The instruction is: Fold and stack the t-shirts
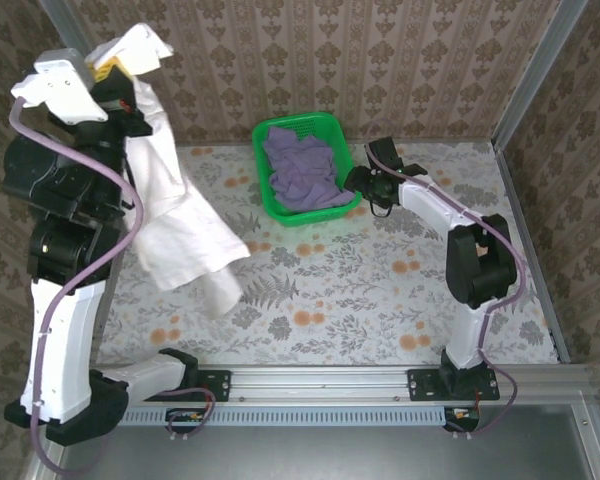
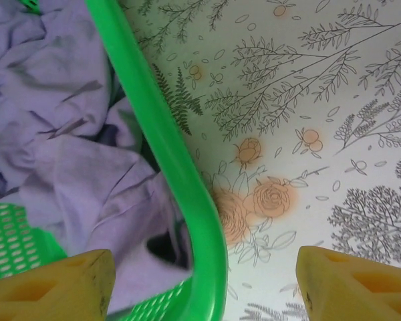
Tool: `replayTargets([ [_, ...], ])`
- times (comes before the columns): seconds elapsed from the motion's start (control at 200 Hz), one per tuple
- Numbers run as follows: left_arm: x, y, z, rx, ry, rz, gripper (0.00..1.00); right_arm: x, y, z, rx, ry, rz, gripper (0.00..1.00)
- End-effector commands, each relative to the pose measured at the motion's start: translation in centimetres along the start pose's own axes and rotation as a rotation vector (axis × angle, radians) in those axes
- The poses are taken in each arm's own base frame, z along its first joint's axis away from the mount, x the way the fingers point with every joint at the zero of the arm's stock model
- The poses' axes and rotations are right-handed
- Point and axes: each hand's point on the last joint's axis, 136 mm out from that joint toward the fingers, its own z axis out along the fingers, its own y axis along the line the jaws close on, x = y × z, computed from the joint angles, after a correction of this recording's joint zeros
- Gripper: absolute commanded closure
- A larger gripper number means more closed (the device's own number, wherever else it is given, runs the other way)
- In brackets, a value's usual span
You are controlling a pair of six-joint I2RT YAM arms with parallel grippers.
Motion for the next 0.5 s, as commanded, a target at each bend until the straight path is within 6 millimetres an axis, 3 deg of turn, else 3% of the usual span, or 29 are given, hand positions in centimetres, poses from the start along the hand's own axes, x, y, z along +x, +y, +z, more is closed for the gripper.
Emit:
replayTargets([
  [0.0, 6.0, 1.5, 2.0, -0.035, 0.191, -0.05, 1.0, 0.3, -1.4, 2.1, 0.091, 0.036, -0.008, 0.31],
  [0.075, 9.3, 2.4, 2.7, -0.046, 0.269, -0.087, 1.0, 0.5, -2.9, 3.2, 0.174, 0.061, -0.014, 0.4],
  [0.17, 14.3, 2.5, 3.2, -0.039, 0.376, -0.123, 1.0, 0.4, -3.1, 4.4, 0.167, 0.093, -0.064, 0.68],
  [0.26, 19.0, 2.1, 3.1, -0.02, 0.48, -0.171, 1.0, -0.4, -4.5, 4.2, 0.193, 0.093, -0.069, 0.82],
  [0.405, 25.5, 0.6, 1.5, 0.036, 0.64, -0.248, 1.0, -2.3, -8.6, 1.8, 0.23, 0.036, -0.071, 0.9],
  [0.495, 28.1, -0.9, 0.1, 0.079, 0.711, -0.237, 1.0, -2.9, -12.2, -0.6, 0.263, 0.015, -0.056, 0.92],
])
